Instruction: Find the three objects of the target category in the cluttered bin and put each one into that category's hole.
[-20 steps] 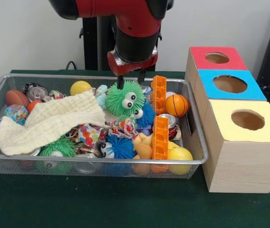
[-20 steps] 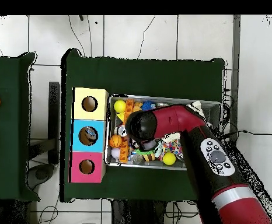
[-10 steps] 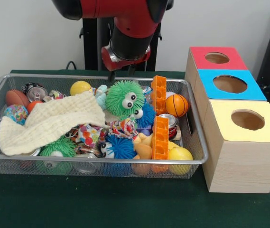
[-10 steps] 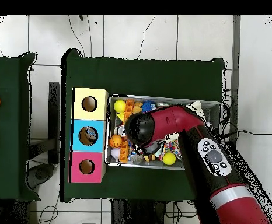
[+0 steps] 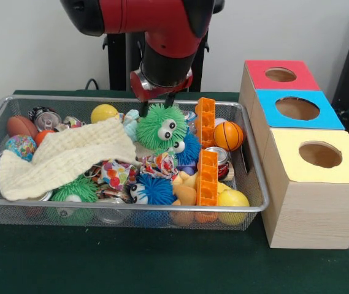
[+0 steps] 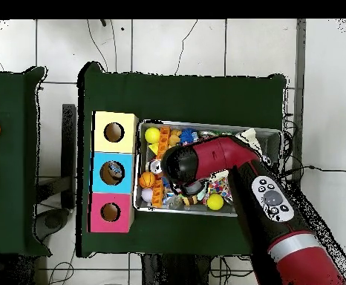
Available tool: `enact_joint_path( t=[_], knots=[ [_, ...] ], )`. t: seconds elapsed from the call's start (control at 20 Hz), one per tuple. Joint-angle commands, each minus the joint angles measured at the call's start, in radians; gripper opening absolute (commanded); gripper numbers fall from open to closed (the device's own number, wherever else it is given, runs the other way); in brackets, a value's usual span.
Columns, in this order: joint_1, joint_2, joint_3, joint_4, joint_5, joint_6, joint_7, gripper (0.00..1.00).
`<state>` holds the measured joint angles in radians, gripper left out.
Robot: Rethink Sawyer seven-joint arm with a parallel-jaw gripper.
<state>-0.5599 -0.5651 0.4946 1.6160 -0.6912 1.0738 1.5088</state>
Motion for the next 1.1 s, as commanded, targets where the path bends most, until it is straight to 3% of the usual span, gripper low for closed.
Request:
enact_joint_path(
  t=[0.05, 0.15, 0.3, 0.75, 1.1],
  knots=[
    [-0.071, 0.071, 0.111, 0.004, -0.002, -0.246, -0.135, 1.00],
    [-0.102, 0.088, 0.152, 0.022, -0.008, -0.326, -0.170, 1.00],
    [-0.106, 0.108, 0.168, 0.013, -0.018, -0.365, -0.168, 1.00],
    [-0.089, 0.098, 0.115, 0.020, -0.028, -0.287, -0.170, 1.00],
    [-0.102, 0.055, 0.129, 0.050, 0.008, -0.269, -0.152, 1.00]
  ],
)
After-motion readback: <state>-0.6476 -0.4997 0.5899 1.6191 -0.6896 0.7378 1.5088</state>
